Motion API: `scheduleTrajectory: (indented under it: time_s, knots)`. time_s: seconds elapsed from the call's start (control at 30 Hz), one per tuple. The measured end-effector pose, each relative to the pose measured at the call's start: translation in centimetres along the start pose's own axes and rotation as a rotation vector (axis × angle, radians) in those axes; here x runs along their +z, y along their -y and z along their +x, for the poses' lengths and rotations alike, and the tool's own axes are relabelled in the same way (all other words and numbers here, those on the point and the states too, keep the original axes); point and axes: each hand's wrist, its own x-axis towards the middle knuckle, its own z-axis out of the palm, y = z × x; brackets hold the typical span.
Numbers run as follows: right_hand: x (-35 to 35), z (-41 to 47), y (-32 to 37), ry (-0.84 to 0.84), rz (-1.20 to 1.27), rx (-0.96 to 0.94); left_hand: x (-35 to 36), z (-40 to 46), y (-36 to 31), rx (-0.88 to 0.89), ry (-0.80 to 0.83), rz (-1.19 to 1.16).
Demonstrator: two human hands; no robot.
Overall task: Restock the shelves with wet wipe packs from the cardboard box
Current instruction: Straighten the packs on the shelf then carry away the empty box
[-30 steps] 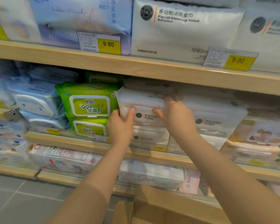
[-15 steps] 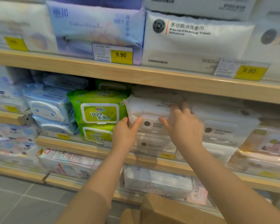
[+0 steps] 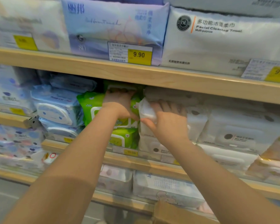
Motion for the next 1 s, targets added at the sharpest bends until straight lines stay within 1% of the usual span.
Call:
scheduleTrajectory:
  time_s: [0.13,0.3,0.43,0.47,0.5,0.53,0.6,0.63,0.67,0.7,0.73,0.77,0.8,0.9,1.0]
  knots:
    - [0.8,0.6,0.0,-0.148,0.000,0.052,0.8,-0.6,1.2,0.015,-0.094,0.014]
    - [1.2,1.3,0.1,-0.120,0.000,0.073,1.0,-1.3,2.9,0.095,-0.127,0.013]
    - [1.3,1.4,0.5,-0.088,0.009,0.067,0.7,-1.3,2.5,0.115,-0.101,0.027]
    - [1.2,1.3,0.4,-0.087,0.006,0.058,0.5,-1.6,2.5,0.122,-0.110,0.013]
    - [1.0,1.4,0.3,-0.054,0.004,0.057,0.5,-2.2,2.7,0.130,-0.152,-0.022]
    - [0.7,1.5,0.2,-0.015,0.015,0.061,0.6,-3.1,3.0,0.124,-0.242,-0.092]
    - [0.0,1.0,0.2,0.013,0.123,0.060,1.6,-5.8,4.3,0.026,-0.494,-0.363]
    - [-0.2,0.2,0.4,-0.033,0.185,0.018,2.7,-7.6,5.2,-0.068,-0.606,-0.535]
    - [-0.3,-1.0,0.9,-0.120,0.232,-0.054,4.1,-9.5,6.1,-0.189,-0.681,-0.688]
    - [0.0,-2.3,1.4,-0.194,0.282,-0.120,5.8,-11.3,7.0,-0.318,-0.702,-0.805]
    - [0.5,-3.8,2.1,-0.215,0.355,-0.153,7.5,-12.7,7.9,-0.429,-0.670,-0.889]
    - [1.2,-5.2,2.9,-0.176,0.431,-0.155,9.2,-13.6,8.5,-0.510,-0.597,-0.950]
    - [1.9,-6.2,3.7,-0.093,0.482,-0.139,10.6,-14.1,9.0,-0.551,-0.512,-0.991]
    - [3.7,-6.9,6.1,0.144,0.558,-0.035,12.6,-13.3,9.4,-0.500,-0.317,-1.016]
    - [5.2,-4.7,7.2,0.288,0.695,0.211,12.9,-11.0,9.1,-0.473,-0.195,-1.098]
